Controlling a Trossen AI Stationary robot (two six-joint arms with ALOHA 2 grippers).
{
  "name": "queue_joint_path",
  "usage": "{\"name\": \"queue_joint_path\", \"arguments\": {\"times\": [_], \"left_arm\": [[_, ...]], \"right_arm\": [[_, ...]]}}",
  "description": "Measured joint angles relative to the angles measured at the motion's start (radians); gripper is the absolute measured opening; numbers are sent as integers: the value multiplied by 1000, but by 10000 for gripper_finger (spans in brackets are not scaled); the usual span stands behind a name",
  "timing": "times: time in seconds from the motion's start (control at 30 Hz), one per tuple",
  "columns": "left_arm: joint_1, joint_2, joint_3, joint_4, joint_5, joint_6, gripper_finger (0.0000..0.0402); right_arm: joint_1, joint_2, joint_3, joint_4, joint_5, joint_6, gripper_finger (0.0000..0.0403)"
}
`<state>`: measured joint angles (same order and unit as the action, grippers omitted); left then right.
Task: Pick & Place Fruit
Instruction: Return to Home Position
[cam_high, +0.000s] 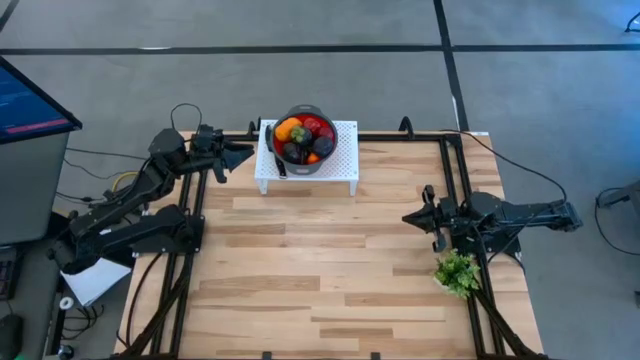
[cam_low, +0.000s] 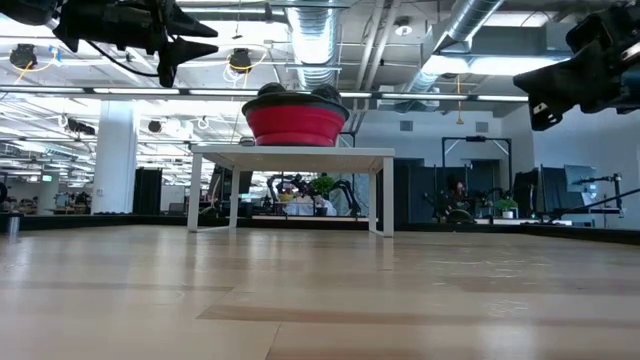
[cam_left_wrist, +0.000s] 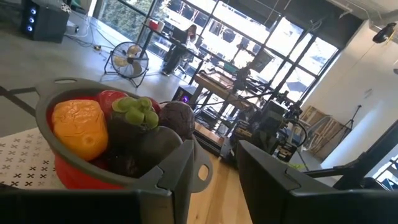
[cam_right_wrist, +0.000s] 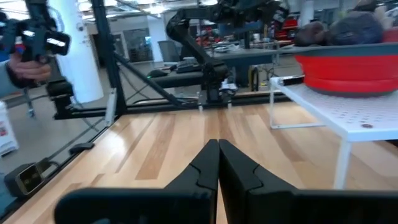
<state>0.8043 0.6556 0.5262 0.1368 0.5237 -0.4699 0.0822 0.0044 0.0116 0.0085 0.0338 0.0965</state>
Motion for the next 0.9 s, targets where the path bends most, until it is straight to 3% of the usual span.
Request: {"name": "queue_joint_path", "arguments": {"times": [0.37, 0.9], "left_arm": [[0, 0, 0, 2, 2, 75, 117], [-1, 0, 0, 4, 3, 70, 117]], "right_arm": [[-20, 6, 0, 2, 18, 30, 0], [-26, 7, 0, 1, 19, 35, 0]]}}
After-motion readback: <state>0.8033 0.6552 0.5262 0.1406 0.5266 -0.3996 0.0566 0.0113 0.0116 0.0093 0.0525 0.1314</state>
